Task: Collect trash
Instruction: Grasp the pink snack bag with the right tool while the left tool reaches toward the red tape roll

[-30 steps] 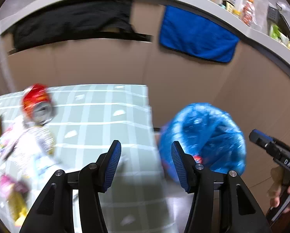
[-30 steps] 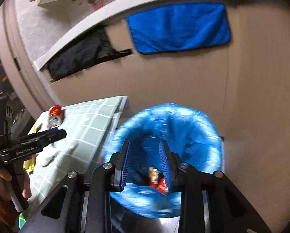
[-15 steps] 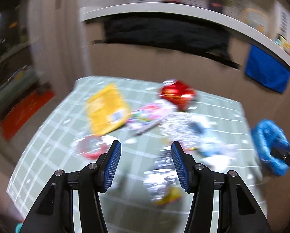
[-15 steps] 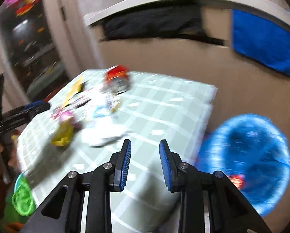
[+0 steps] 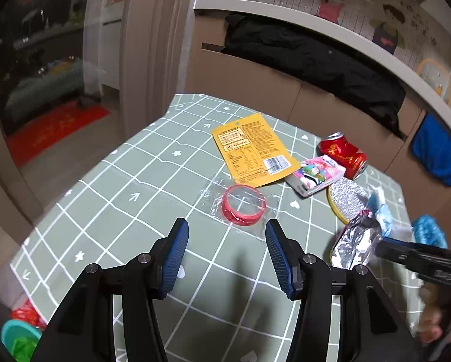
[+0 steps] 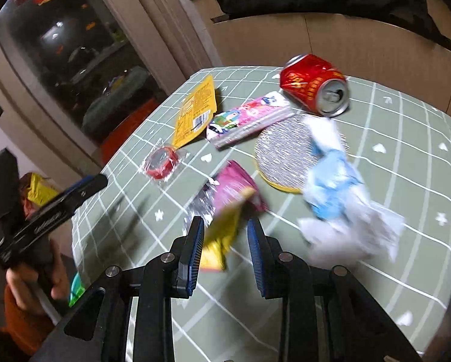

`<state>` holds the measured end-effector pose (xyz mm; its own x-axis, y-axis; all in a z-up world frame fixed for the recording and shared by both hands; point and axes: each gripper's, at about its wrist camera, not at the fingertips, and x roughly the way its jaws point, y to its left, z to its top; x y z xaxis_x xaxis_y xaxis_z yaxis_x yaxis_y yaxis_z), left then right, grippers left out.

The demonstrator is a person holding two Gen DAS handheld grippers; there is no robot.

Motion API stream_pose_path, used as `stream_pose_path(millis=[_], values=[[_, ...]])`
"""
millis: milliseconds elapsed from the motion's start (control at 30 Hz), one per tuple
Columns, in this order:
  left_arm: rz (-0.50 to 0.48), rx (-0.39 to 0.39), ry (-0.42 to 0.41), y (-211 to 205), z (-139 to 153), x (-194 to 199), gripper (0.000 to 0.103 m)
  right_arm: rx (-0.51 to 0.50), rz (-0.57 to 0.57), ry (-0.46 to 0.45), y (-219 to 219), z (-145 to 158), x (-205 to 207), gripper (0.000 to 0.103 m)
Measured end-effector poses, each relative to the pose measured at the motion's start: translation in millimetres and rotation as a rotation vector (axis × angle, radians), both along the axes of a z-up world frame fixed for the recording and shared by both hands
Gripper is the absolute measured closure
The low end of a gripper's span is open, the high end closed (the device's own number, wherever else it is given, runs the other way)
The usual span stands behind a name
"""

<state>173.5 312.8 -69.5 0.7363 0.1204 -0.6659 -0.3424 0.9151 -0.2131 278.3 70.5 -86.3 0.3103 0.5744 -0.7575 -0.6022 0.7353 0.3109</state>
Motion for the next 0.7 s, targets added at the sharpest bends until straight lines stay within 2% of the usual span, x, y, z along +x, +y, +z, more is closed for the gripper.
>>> stream_pose_path(millis=[133,267,333,433,500,700], values=[[-0.034,-0.048,-0.018,8.9,-5.0,6.7,0.049,-0.058,-0.022,-0.030,30.0,-11.5,9.7,0.075],[-0.063,-0.105,0.010,20.4,-12.7,25.6,0.049,-0.126,0.005,0.006,51.7,-29.5,23.1,0.075],[-0.068,-0.107,0.041,24.3,-16.5,38.3,0.049,-0.105,0.045,0.032,54.9,-34.3,25.6,0.082],[-0.078,-0.105,0.071,27.5,-20.3,56.1,0.049,-0.060,0.074,-0.013,47.9,-24.6,19.4,0.090],[-0.078,-0.122,0.085,33.1,-22.6,69.3,0.049,-0.044,0.077,-0.068,33.5,-11.0,12.6,0.091],[-0.016,-0.181,0.136,48.1,-36.2,102.6,0.050,-0.005,-0.004,-0.092,-28.1,16.6,0.7,0.092]])
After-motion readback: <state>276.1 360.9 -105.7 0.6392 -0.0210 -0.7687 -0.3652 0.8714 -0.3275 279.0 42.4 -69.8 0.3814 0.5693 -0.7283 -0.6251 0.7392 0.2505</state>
